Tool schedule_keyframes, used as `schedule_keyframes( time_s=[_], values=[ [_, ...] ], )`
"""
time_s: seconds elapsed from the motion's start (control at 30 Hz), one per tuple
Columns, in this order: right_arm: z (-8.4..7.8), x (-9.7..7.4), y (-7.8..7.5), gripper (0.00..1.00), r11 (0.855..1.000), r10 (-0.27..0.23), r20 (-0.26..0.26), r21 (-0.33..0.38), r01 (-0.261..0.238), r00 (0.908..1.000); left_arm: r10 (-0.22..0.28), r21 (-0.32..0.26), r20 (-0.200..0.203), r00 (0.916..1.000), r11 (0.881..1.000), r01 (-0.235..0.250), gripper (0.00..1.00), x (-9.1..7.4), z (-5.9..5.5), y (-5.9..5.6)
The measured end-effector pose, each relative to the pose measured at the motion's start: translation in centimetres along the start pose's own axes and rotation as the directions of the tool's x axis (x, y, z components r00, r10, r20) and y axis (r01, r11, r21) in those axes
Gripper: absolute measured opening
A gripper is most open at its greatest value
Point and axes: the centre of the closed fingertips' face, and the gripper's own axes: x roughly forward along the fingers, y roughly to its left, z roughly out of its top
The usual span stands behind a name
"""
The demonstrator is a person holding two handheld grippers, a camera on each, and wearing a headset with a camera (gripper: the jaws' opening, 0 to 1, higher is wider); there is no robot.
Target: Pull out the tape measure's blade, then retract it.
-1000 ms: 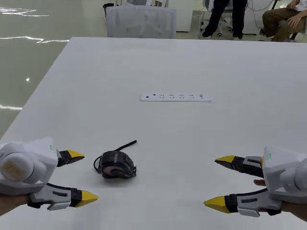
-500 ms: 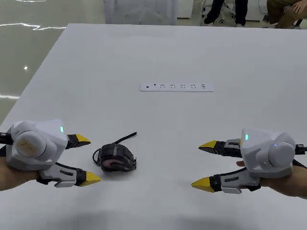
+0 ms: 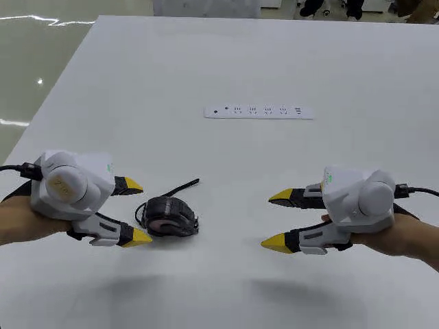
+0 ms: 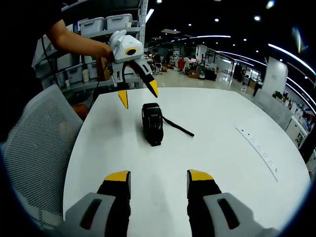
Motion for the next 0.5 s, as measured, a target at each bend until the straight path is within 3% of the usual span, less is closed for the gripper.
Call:
schedule_keyframes(
  time_s=[0.17, 0.3, 0.5],
  values=[
    [0.8, 1.5, -0.4, 0.42, 1.000, 0.016, 0.014, 0.001, -0.016, 0.9998, -0.021, 0.013, -0.016, 0.9996, 1.000, 0.021, 0.47, 0.6, -0.4, 0.4],
    [1.1, 2.6, -0.6, 0.41, 0.999, 0.032, 0.017, -0.012, -0.031, 0.9993, -0.032, 0.025, -0.034, 0.9989, 0.999, 0.032, 0.47, 1.2, -0.1, 0.3],
    [1.2, 4.8, -0.5, 0.41, 0.998, 0.059, 0.011, -0.032, -0.058, 0.9982, -0.062, 0.071, -0.074, 0.9953, 0.995, 0.068, 0.43, 2.2, -0.9, 0.5]
  ],
)
